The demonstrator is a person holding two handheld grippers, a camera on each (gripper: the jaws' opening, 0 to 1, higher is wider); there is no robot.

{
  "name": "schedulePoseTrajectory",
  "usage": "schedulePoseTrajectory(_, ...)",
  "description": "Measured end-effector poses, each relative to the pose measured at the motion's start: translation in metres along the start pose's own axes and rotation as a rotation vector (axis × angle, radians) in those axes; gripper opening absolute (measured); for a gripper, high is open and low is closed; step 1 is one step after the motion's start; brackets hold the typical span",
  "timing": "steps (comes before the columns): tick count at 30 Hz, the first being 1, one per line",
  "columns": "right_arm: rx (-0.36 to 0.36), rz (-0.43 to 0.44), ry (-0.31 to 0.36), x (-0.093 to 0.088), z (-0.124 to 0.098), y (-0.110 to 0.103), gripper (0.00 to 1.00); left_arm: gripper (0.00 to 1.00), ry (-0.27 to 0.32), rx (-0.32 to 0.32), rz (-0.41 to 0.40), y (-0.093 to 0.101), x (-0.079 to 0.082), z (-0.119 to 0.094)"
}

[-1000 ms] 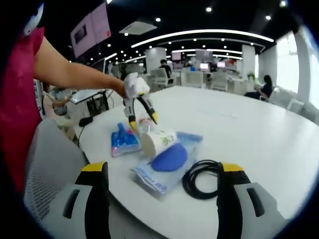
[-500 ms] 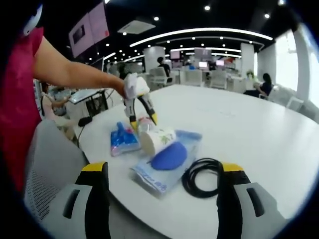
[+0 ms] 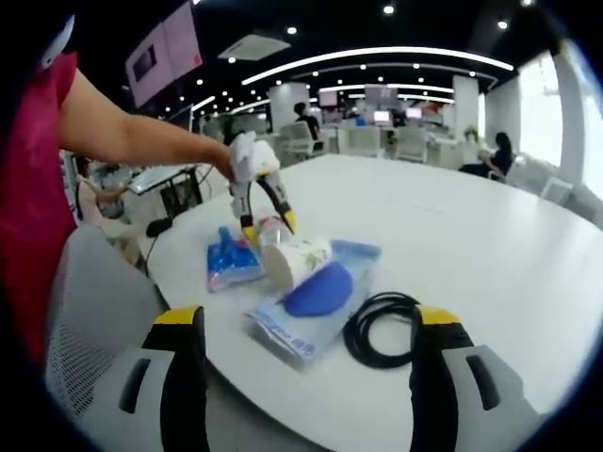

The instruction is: Arrange the tabletop items into an orderly group along one side of the table until the central work area is clear of visible clutter.

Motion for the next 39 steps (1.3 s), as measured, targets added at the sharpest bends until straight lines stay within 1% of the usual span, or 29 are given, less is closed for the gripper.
schedulePoseTrajectory(9, -0.007, 0.002, -0.006, -0.001, 0.0, 0.001, 0.89, 0.41, 0.013, -0.006, 0.041, 0.001, 0.002, 0.003)
schedulePoseTrajectory(10, -0.008, 0.002, -0.006, -0.001, 0.0, 0.001, 0.89, 0.4, 0.021, -0.009, 0.049, 0.002, 0.003, 0.003)
schedulePoseTrajectory(17, -0.012, 0.003, -0.007, -0.001, 0.0, 0.001, 0.88, 0.38, 0.043, -0.013, 0.036, 0.005, 0.002, 0.001)
schedulePoseTrajectory(24, -0.006, -0.001, -0.018, -0.002, 0.001, 0.0, 0.88, 0.37, 0.07, 0.008, 0.008, 0.006, -0.002, -0.008)
schedulePoseTrajectory(33, -0.004, -0.005, -0.022, -0.003, 0.0, 0.0, 0.88, 0.37, 0.156, 0.085, -0.067, -0.003, 0.0, -0.026)
schedulePoseTrajectory(35, -0.003, -0.006, -0.022, -0.002, 0.001, 0.0, 0.88, 0.37, 0.195, 0.11, -0.092, -0.005, 0.002, -0.032)
schedulePoseTrajectory(37, -0.003, -0.007, -0.025, -0.003, 0.001, 0.0, 0.88, 0.37, 0.221, 0.131, -0.117, -0.008, 0.002, -0.037)
schedulePoseTrajectory(39, -0.001, -0.009, -0.028, -0.003, 0.001, -0.001, 0.88, 0.37, 0.28, 0.166, -0.158, -0.01, 0.005, -0.045)
Point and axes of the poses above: the point that each gripper's makers call its tool centre point, and the gripper's own axes: z roughly forward along the fingers, y roughly to its right, x roughly out of its top, the point moved 5 cm from there along -z, roughly backward along the fingers, and after that the axes turned 1 degree about x, right-handed, at the moved point
